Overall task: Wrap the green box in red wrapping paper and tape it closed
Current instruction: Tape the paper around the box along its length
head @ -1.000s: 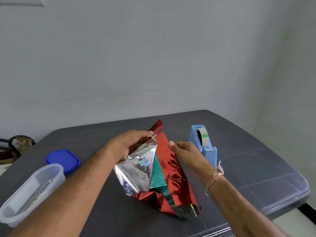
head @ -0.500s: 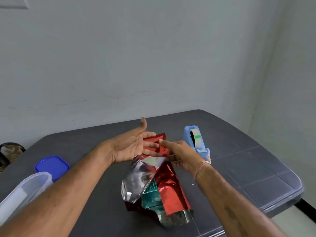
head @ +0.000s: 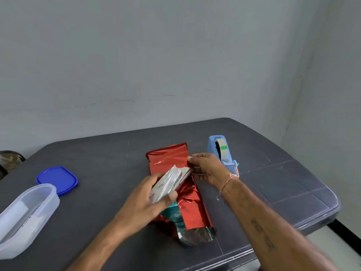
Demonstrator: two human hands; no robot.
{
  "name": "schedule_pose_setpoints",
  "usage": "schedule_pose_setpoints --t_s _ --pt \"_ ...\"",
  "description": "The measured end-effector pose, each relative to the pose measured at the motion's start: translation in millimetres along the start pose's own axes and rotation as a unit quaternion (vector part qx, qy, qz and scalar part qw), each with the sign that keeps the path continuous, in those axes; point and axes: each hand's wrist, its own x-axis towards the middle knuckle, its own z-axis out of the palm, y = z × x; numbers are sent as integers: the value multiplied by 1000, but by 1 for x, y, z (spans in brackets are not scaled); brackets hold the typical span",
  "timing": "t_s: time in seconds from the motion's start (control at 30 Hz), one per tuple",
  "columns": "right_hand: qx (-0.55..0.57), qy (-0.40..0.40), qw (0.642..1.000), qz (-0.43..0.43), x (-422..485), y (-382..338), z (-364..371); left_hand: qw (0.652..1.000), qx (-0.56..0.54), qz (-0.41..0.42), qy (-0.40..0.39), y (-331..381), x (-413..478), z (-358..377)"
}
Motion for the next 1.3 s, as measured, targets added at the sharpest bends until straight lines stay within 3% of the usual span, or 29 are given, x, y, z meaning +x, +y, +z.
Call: schedule_pose_setpoints --t_s 0.07,0.17,0.4,0.57,0.63,0.8,0.9,1.07,1.2,1.3 --pt "1 -7 1000 -8 -4 1 -1 996 58 18 61 1 -2 9" --pt "-9 -18 1000 -12 -11 2 -2 991 45 26 123 4 -4 18" --pt "-32 -14 999 -16 -26 5 -8 977 82 41 192 21 -16 37" --pt "-70 -27 997 -28 -41 5 -10 956 174 112 207 25 -29 49" --pt "-64 -21 997 -29 -47 5 -9 939 209 115 246 23 -34 49" --pt "-39 -7 999 -27 -54 2 -6 928 156 20 337 3 -57 52" --pt "-41 -4 999 -32 -58 4 0 916 156 70 362 -5 -79 55" --pt "-43 1 999 -27 -58 7 0 860 369 189 297 -34 -98 46" --pt "-45 8 999 -27 -57 9 -2 841 488 156 176 -35 -85 38" --pt "-44 10 999 -26 -56 10 -3 840 495 144 167 -32 -77 35"
